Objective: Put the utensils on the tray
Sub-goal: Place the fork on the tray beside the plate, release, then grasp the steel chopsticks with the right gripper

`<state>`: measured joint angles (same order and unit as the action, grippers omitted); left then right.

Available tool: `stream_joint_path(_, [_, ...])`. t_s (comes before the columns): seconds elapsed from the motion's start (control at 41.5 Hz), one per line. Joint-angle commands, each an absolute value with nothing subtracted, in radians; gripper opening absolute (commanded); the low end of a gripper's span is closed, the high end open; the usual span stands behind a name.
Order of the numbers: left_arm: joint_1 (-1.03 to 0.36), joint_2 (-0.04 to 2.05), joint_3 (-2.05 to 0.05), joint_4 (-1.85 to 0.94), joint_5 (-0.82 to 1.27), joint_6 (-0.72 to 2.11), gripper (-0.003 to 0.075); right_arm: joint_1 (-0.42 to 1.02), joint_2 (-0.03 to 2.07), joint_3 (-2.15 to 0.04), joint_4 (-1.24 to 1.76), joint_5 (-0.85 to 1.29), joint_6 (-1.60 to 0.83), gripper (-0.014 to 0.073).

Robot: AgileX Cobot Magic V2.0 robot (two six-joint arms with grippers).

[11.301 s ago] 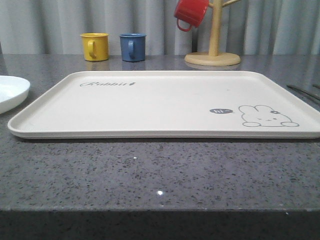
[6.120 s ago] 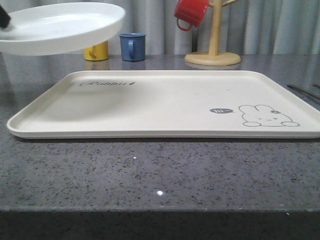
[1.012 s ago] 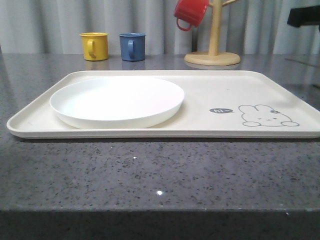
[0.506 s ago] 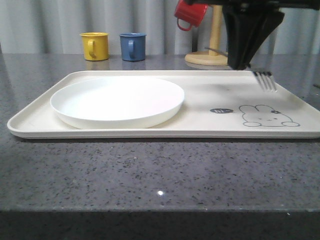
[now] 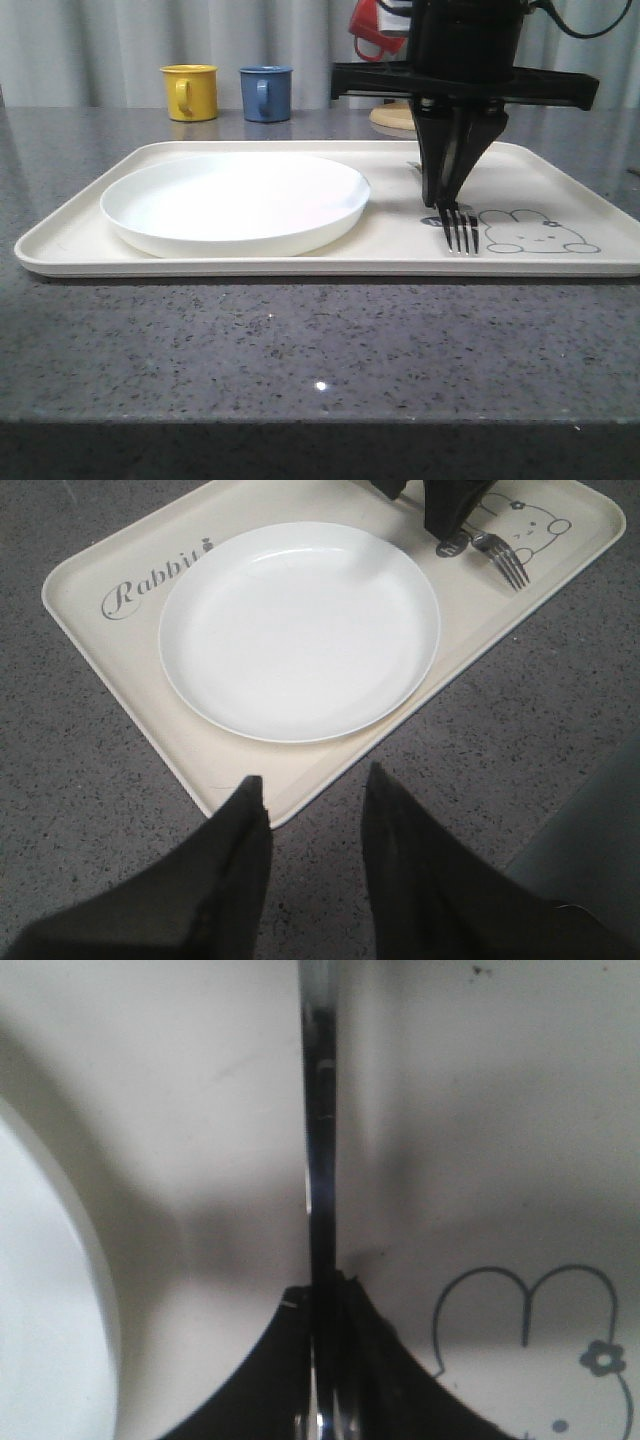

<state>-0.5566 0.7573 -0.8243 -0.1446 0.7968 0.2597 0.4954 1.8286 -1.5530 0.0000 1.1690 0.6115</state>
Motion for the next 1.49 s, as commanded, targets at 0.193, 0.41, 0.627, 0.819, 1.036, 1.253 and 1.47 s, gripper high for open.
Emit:
stream_joint_path(0.193, [-0.564, 0.755, -0.853, -0.156, 0.726, 0.250, 0.0218, 0.494, 1.801, -1.586, -0.007, 1.148, 0.623, 0.0176])
stream_joint_path(0.41, [-0.564, 0.755, -0.853, -0.156, 0.726, 0.250, 0.0218, 0.494, 1.781, -1.586, -0.016, 1.144, 0.621, 0.0282])
stream_joint_path(0.627, [-0.564, 0.755, -0.853, -0.156, 0.726, 0.250, 0.0218, 0.494, 1.665, -1.586, -0.108, 1.178, 0.514, 0.0277])
stream_joint_path(0.819, [-0.564, 0.755, -0.853, -0.156, 0.726, 0.250, 0.0218, 0.481, 1.528, -1.573, -0.264, 1.237, 0.438, 0.0277])
stream_joint_path(1.036, [-0.564, 0.755, -0.853, -0.156, 0.726, 0.250, 0.0218, 0.350, 1.426, -1.474, -0.307, 1.277, 0.368, 0.0277])
stream_joint_path(1.253, [-0.564, 0.755, -0.853, -0.156, 0.726, 0.250, 0.0218, 0.118, 1.416, -1.361, -0.134, 1.252, 0.150, 0.0277])
stream_joint_path(1.47, [-0.564, 0.755, -0.853, -0.156, 0.726, 0.250, 0.0218, -0.060, 1.430, -1.304, -0.018, 1.243, -0.036, 0.0277])
